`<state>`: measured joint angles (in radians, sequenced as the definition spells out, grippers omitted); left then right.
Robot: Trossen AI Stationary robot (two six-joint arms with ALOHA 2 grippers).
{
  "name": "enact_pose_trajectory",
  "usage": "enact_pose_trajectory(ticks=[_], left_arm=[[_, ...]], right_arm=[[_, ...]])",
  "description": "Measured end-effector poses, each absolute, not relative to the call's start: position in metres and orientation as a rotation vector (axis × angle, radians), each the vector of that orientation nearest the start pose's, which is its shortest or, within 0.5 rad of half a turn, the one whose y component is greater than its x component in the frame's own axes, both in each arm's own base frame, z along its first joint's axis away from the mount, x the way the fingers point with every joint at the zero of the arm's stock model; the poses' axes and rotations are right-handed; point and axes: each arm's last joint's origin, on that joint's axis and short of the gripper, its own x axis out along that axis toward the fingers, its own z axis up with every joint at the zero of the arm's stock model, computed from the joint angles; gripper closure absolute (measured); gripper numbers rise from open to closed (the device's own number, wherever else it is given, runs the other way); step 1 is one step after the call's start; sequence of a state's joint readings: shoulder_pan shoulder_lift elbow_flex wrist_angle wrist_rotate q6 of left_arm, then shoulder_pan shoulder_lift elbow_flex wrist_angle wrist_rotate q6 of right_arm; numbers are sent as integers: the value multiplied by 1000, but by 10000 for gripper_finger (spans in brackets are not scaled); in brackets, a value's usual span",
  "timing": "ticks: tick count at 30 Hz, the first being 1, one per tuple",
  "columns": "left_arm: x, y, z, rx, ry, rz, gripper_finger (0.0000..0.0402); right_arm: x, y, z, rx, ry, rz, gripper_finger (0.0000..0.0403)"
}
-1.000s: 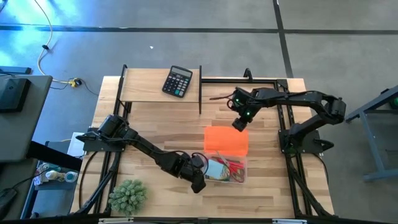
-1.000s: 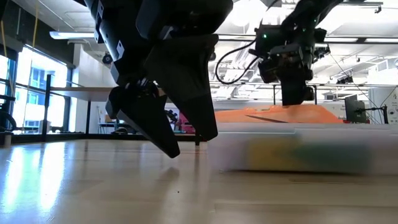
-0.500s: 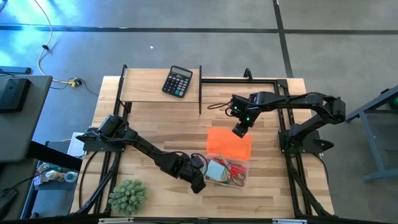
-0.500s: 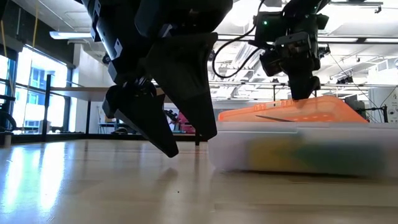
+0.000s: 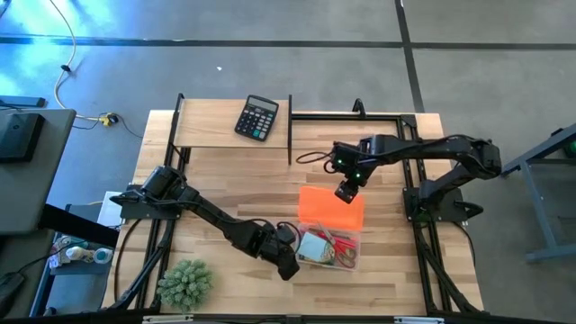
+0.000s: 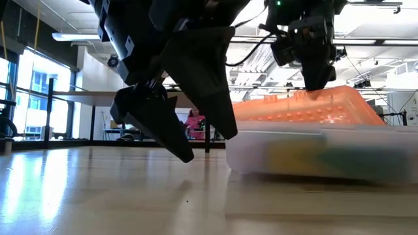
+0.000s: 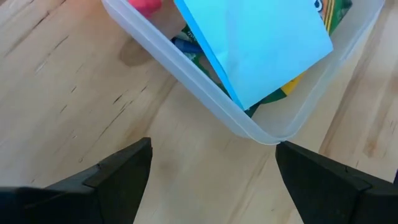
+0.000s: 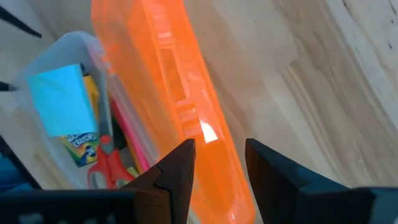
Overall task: Pack school essentials
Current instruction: Close the orange supply box
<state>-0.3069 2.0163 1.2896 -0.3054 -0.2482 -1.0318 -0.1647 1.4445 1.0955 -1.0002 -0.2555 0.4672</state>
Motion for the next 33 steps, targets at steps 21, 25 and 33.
enact_pose_trajectory(ticks=[21, 25, 33], left_arm=[[390, -116, 142, -703, 880, 471, 74], [391, -115, 143, -724, 867, 484, 74], [392, -110, 143, -747, 837, 532, 74]], right_arm=[[253, 2, 259, 701, 1338, -232, 265], [248, 5, 266, 724, 1309, -236, 265], [247, 21, 269, 732, 1309, -213, 265]])
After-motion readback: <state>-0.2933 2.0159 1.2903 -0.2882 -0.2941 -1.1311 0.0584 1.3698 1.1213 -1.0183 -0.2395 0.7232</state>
